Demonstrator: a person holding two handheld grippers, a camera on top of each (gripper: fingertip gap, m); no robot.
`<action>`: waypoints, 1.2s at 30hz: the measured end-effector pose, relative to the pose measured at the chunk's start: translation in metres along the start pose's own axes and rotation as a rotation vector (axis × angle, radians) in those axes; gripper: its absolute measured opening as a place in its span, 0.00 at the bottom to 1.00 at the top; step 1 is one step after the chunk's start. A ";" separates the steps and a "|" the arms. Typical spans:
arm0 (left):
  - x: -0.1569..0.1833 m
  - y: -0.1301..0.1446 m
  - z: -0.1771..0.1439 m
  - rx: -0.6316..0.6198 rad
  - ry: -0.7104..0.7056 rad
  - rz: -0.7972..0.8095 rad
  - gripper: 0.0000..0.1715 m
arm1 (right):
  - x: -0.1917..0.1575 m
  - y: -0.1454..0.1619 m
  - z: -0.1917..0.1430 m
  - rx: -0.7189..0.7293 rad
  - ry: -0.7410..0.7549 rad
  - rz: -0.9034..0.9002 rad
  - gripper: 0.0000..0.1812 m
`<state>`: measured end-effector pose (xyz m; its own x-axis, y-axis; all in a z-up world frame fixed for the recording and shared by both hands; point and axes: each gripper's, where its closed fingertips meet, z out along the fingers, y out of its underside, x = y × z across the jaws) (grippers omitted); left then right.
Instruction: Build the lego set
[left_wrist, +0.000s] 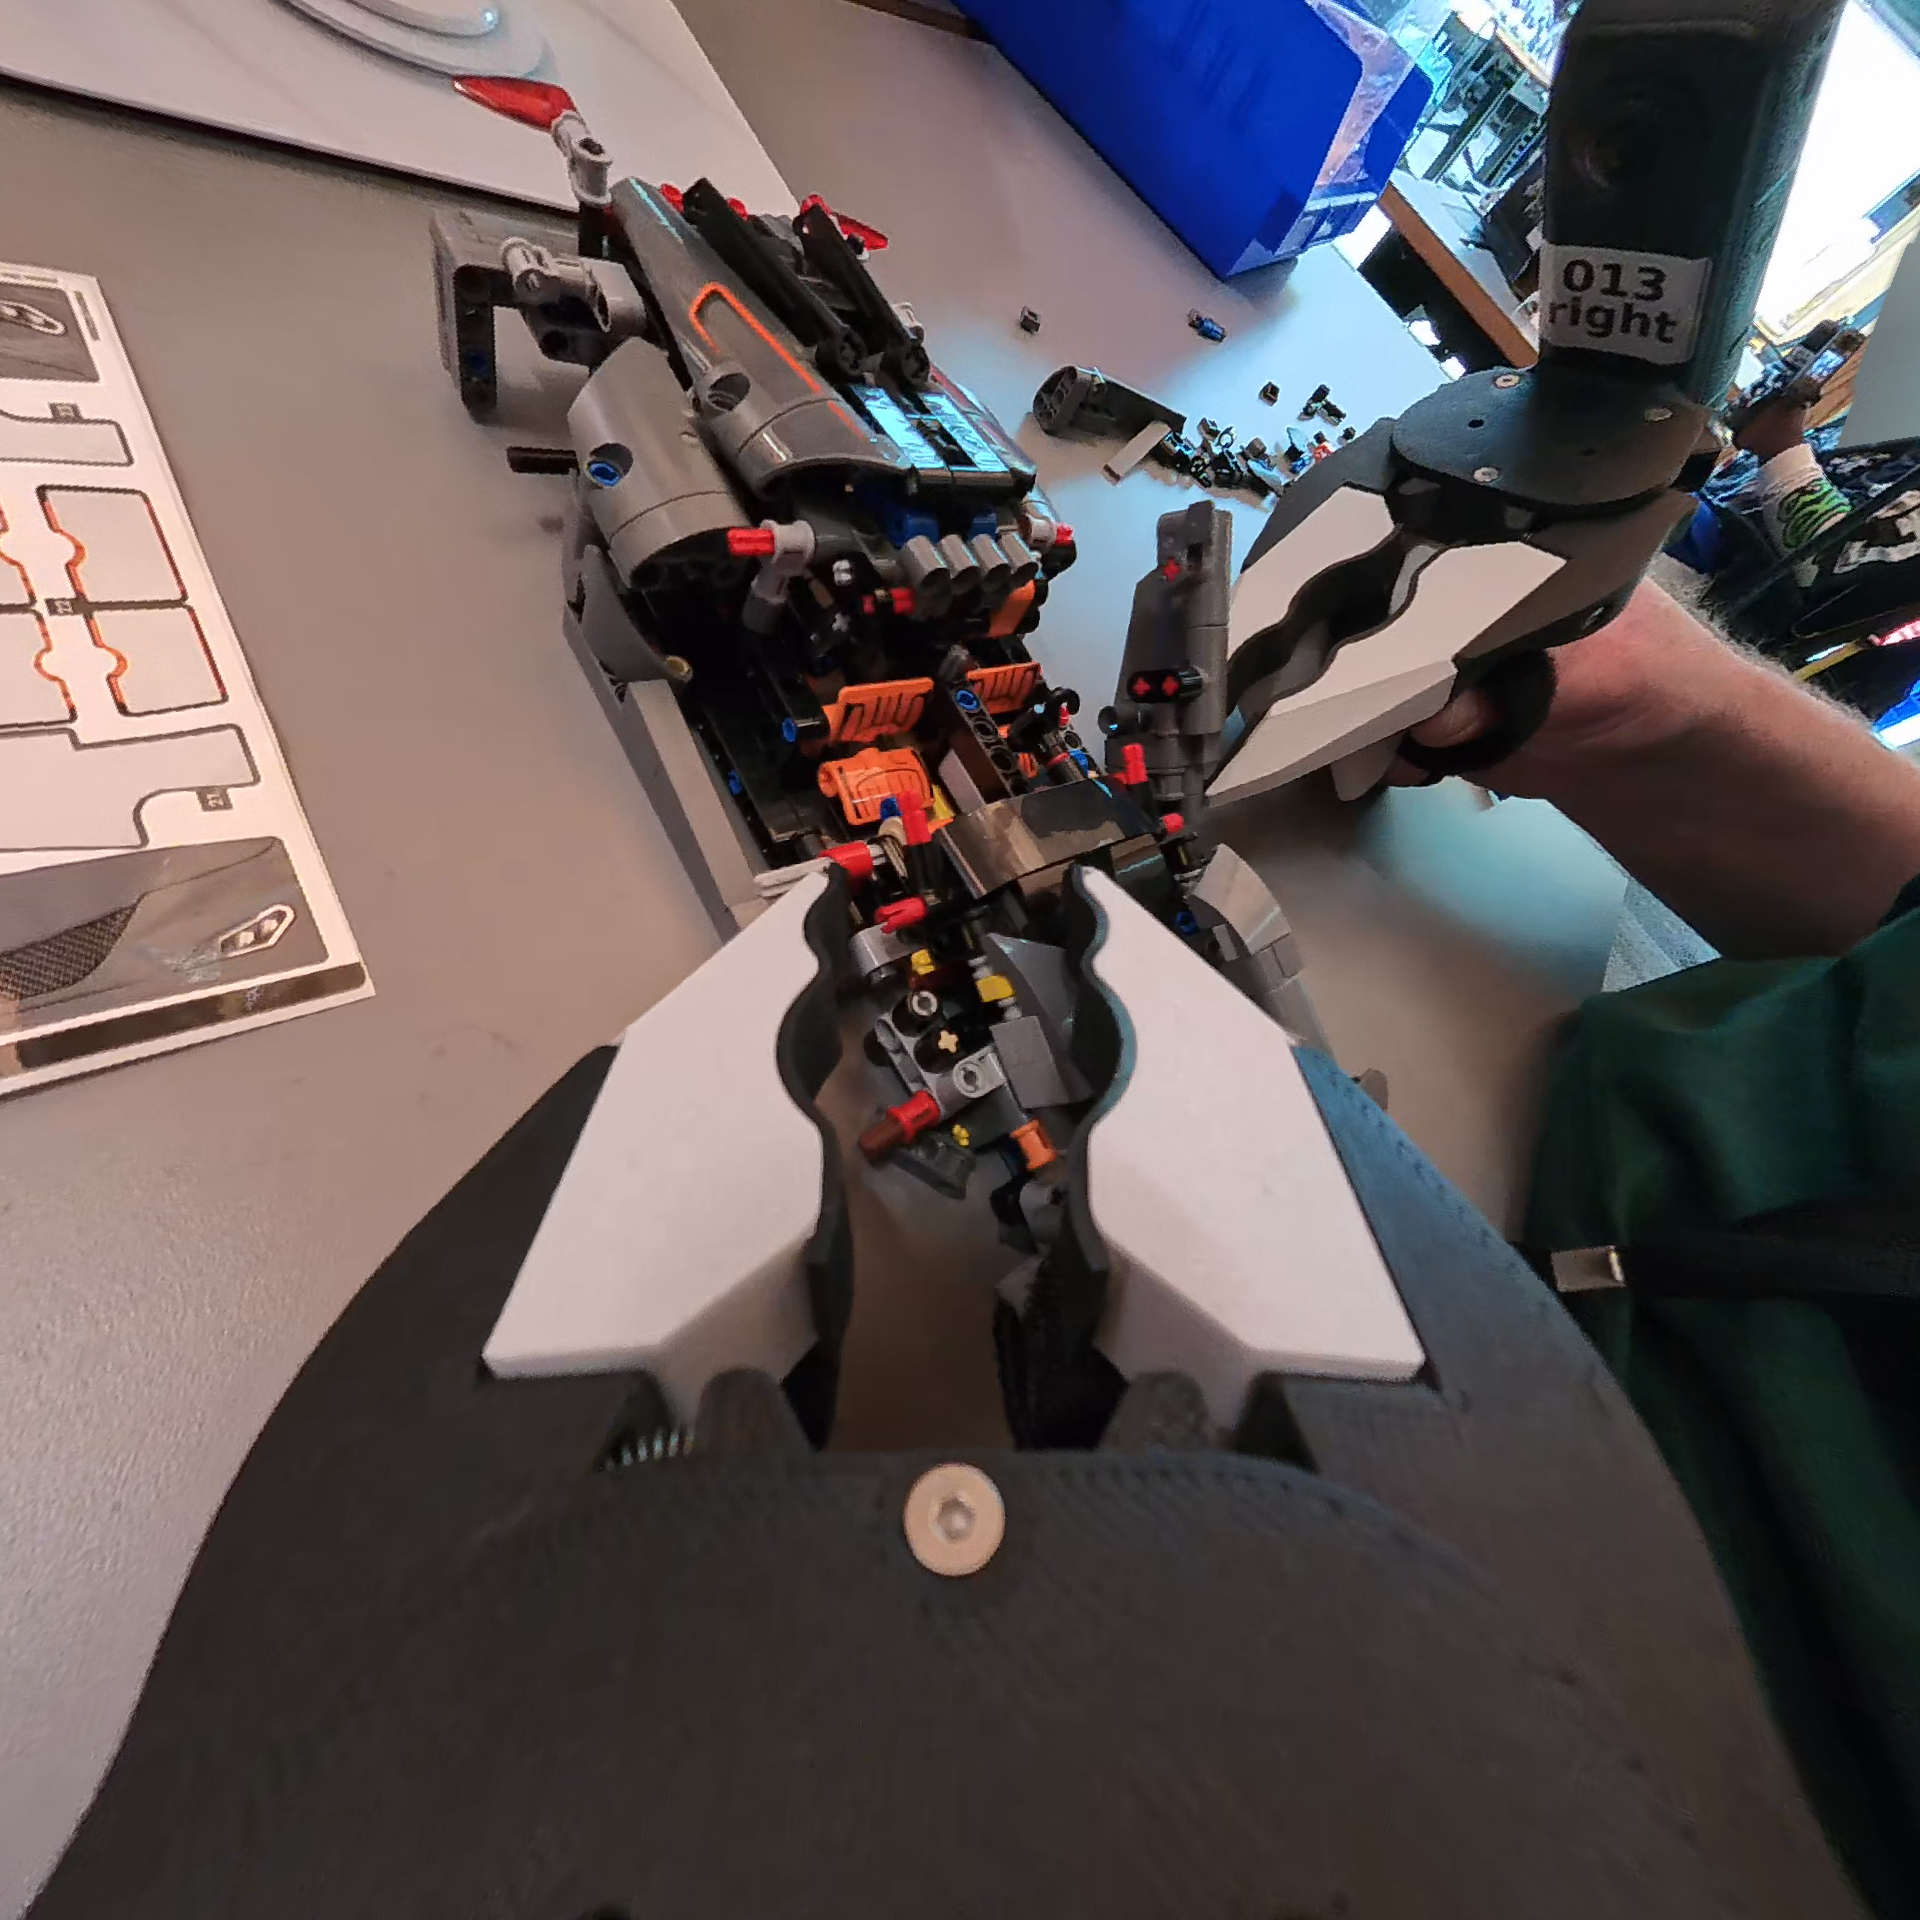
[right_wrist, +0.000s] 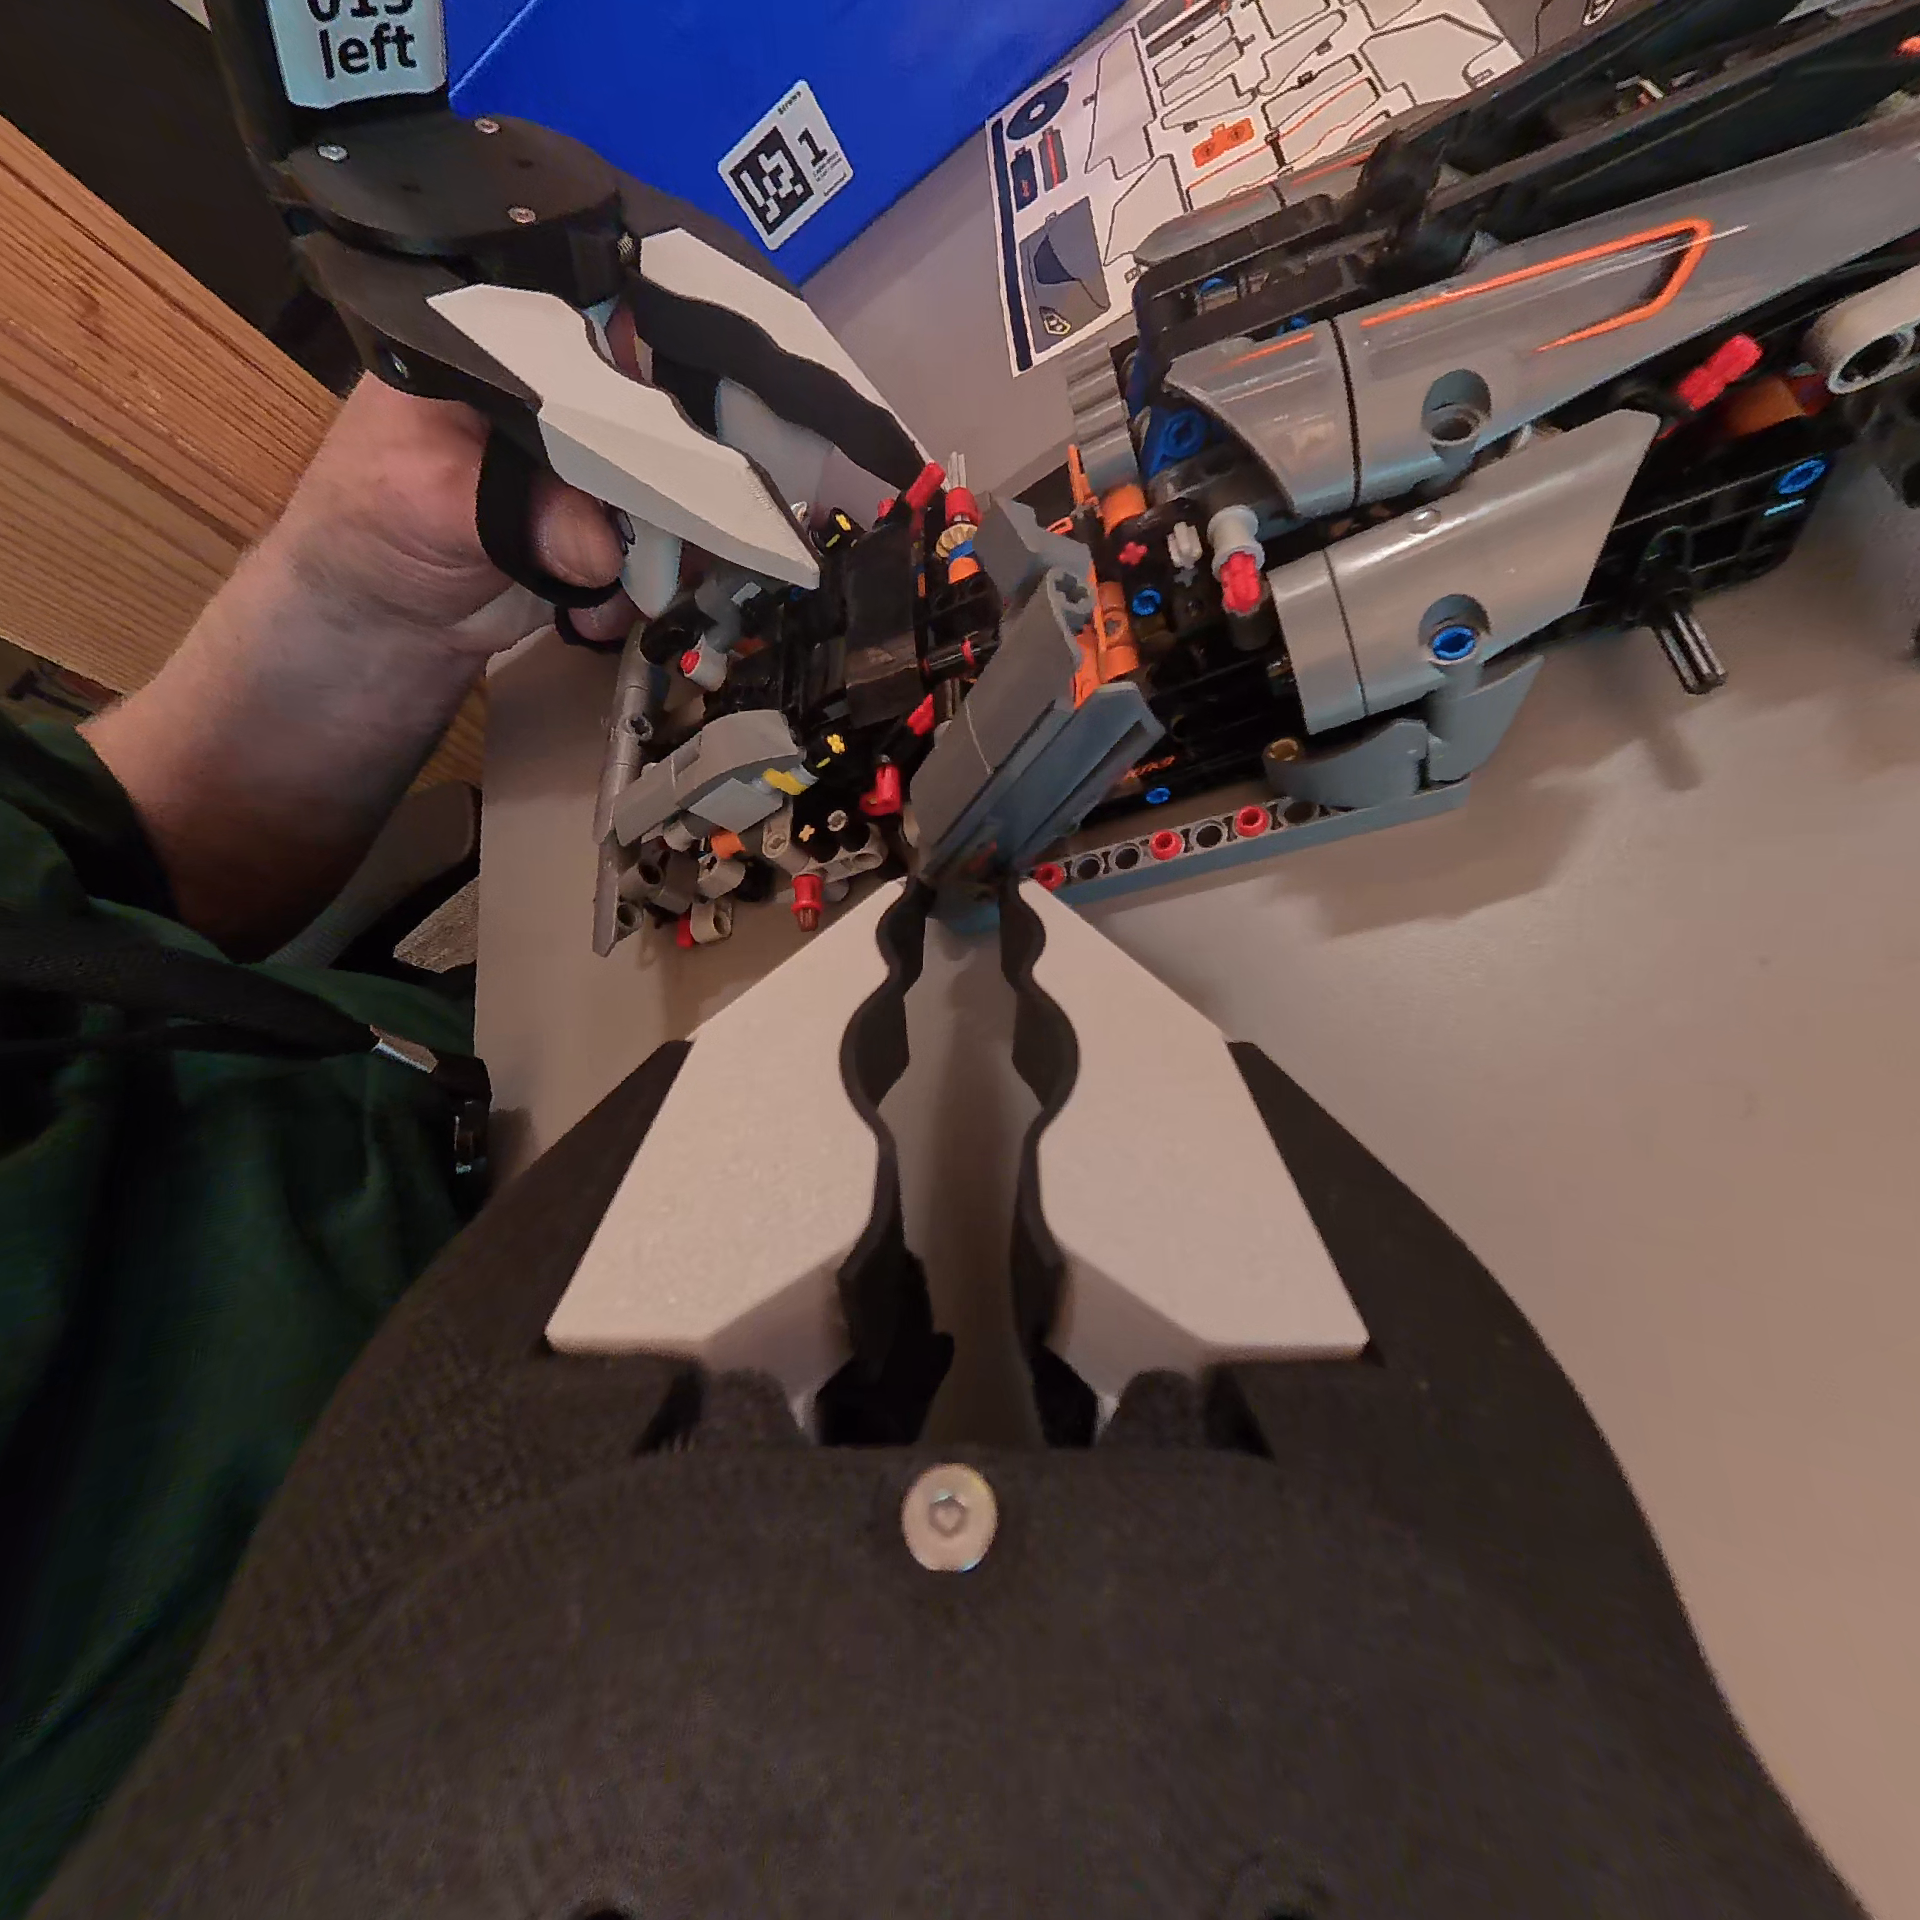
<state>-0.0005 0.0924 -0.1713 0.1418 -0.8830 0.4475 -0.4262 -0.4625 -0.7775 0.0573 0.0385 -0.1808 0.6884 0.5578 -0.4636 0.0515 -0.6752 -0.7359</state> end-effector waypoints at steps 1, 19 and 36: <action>0.000 0.000 0.000 0.001 -0.001 -0.004 0.23 | 0.000 0.000 0.000 0.001 0.002 -0.001 0.07; -0.004 -0.001 0.000 0.011 -0.011 -0.037 0.21 | -0.001 -0.003 0.003 0.017 -0.051 0.097 0.07; -0.002 -0.003 0.001 0.026 0.019 -0.069 0.17 | 0.000 -0.005 0.007 0.013 -0.061 0.109 0.07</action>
<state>0.0011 0.0950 -0.1703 0.1530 -0.8476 0.5081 -0.3926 -0.5240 -0.7559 0.0525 0.0454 -0.1802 0.6437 0.5104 -0.5702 -0.0305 -0.7274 -0.6856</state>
